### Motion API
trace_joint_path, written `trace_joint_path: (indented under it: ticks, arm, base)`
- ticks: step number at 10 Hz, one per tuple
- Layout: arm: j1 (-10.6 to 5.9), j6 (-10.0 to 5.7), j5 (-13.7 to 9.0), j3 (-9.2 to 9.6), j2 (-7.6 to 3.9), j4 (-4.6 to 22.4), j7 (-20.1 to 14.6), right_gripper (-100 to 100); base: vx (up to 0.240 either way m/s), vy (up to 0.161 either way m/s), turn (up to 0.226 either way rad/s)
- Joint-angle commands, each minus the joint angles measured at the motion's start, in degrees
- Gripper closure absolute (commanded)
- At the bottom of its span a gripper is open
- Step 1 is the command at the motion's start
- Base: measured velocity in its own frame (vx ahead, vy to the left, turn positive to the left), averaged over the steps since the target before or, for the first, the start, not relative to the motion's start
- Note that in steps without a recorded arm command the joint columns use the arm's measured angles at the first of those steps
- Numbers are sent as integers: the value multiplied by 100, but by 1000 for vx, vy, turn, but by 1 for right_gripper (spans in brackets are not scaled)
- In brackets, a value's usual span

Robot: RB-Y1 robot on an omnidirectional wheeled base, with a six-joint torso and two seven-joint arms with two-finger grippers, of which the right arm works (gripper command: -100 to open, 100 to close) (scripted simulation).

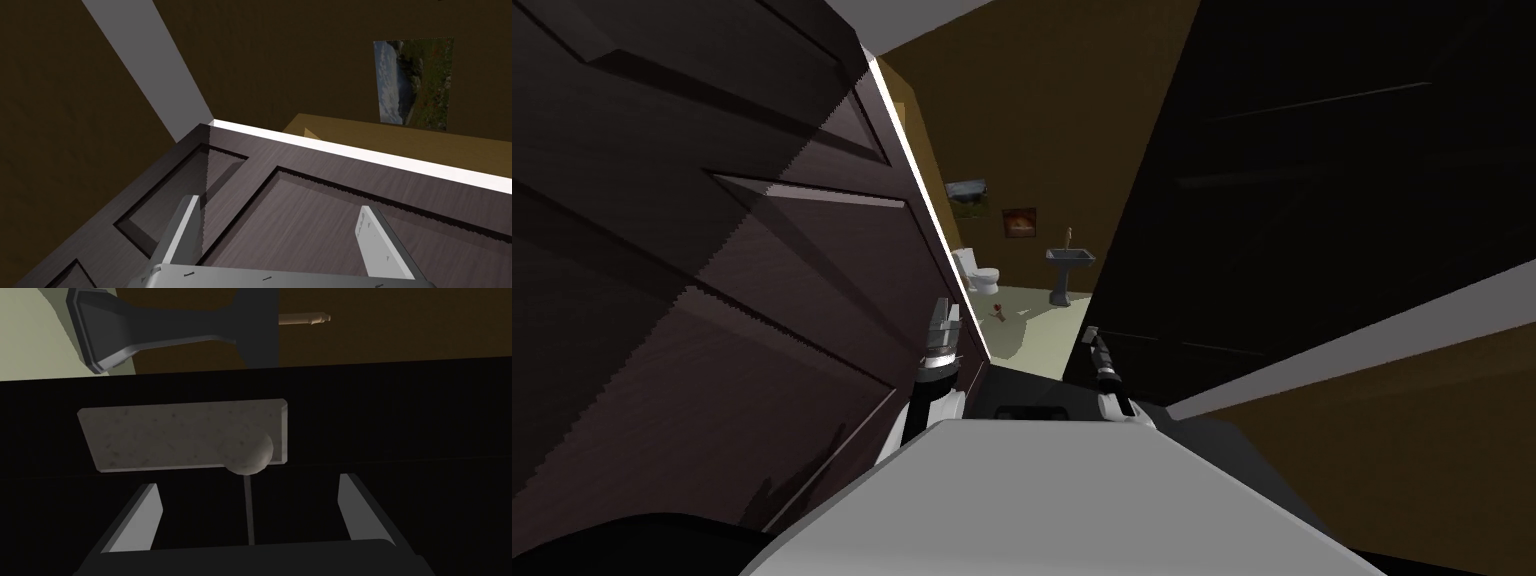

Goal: Pull the door open

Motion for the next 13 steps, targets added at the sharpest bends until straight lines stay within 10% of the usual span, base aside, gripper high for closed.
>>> trace_joint_path:
  ticks: [1, 5, 6, 13]
  arm:
    - [14, -107, -44, -61, -146, 146, -123, -100]
    - [108, -88, -76, -105, -239, 80, -194, -100]
    - [108, -88, -76, -105, -239, 80, -194, 100]
    - [150, -111, -34, -23, -280, 74, -281, 100]
  base:
    - [167, 4, 155]
    - [151, -4, 47]
    - [-10, 4, 9]
    - [-38, -6, 23]
